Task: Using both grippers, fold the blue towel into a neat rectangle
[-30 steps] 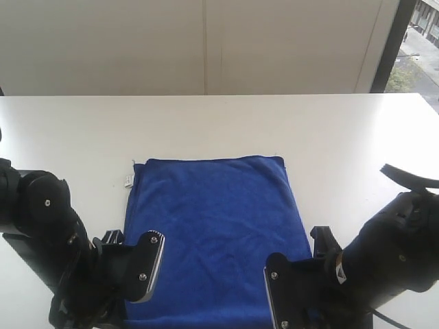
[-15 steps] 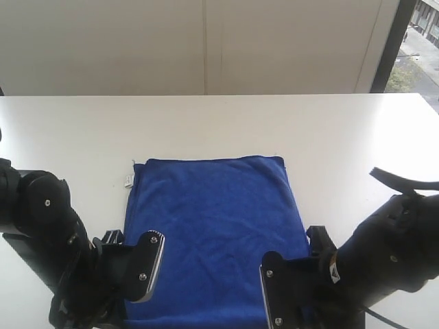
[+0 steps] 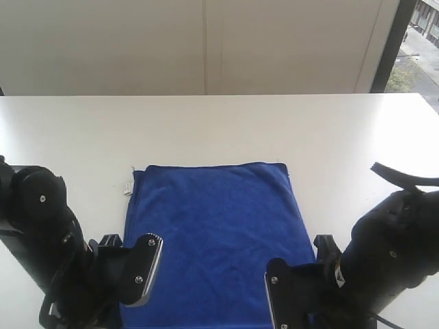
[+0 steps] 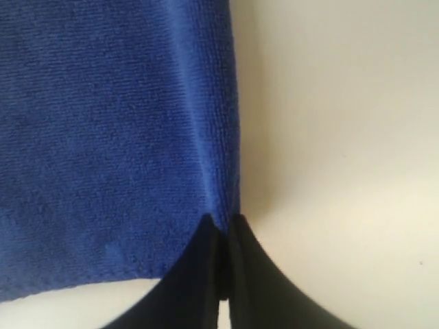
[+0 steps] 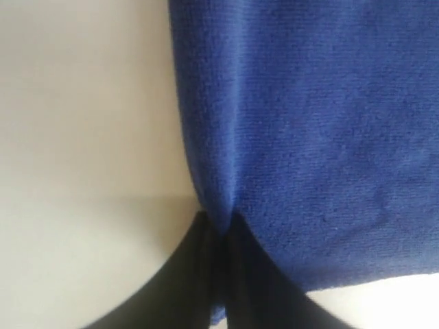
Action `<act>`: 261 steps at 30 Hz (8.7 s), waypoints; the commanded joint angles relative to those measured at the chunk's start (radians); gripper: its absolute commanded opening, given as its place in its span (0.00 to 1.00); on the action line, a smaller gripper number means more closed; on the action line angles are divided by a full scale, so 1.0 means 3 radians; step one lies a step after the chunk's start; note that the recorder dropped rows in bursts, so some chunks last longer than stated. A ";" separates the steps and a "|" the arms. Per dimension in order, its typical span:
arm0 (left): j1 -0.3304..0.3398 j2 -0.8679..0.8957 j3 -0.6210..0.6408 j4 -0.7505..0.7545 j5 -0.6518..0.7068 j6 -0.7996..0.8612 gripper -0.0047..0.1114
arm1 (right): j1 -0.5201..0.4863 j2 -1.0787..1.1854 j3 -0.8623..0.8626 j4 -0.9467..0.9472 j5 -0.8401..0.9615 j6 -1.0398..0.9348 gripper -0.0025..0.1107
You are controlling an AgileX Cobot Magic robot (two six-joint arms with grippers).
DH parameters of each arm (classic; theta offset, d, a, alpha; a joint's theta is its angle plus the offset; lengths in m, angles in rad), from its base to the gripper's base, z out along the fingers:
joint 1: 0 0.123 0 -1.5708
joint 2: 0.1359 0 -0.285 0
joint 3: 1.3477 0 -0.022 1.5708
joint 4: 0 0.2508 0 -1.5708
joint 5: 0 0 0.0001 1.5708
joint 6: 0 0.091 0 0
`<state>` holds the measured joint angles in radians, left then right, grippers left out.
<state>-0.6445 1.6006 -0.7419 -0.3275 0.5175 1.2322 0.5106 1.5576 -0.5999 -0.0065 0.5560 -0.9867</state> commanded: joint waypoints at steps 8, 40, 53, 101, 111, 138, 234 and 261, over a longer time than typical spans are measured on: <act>-0.0018 -0.0441 -0.0006 -0.0004 0.0102 -0.0019 0.04 | -0.0012 -0.0501 -0.0128 -0.0006 0.0201 0.0220 0.05; 0.0279 -0.0560 -0.0012 0.0775 -0.1595 -0.0545 0.04 | -0.0019 -0.0203 -0.0391 -0.2736 -0.0752 0.2805 0.02; 0.0284 -0.0025 -0.0015 0.0775 -0.2767 -0.0369 0.04 | -0.0299 0.0321 -0.0940 -0.3138 -0.0775 0.3252 0.02; 0.0712 0.1338 -0.0907 0.0726 -0.3321 -0.0283 0.09 | -0.0875 0.1682 -0.1877 -0.3205 -0.1360 0.3289 0.19; 0.0712 0.1338 -0.0907 0.0726 -0.3514 -0.0283 0.62 | -0.0930 0.1682 -0.1889 -0.3205 -0.1338 0.3289 0.52; 0.0598 0.0862 -0.0887 -0.0503 -0.4045 -0.0410 0.64 | -0.1105 0.0870 -0.2038 -0.3109 -0.1258 0.4542 0.59; 0.0905 -0.2823 0.0104 -0.0887 -0.1016 -0.1963 0.04 | -0.1339 -0.1974 -0.1487 0.0708 0.0107 0.2049 0.02; 0.0905 -0.4205 0.1940 -0.0911 -0.1585 -0.2500 0.04 | -0.1339 -0.3920 0.1847 0.0716 -0.1903 0.3213 0.02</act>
<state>-0.3749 0.3448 -0.1889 -0.5842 0.0716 0.4885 0.1116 0.3867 -0.0833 0.2077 0.0508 -0.0266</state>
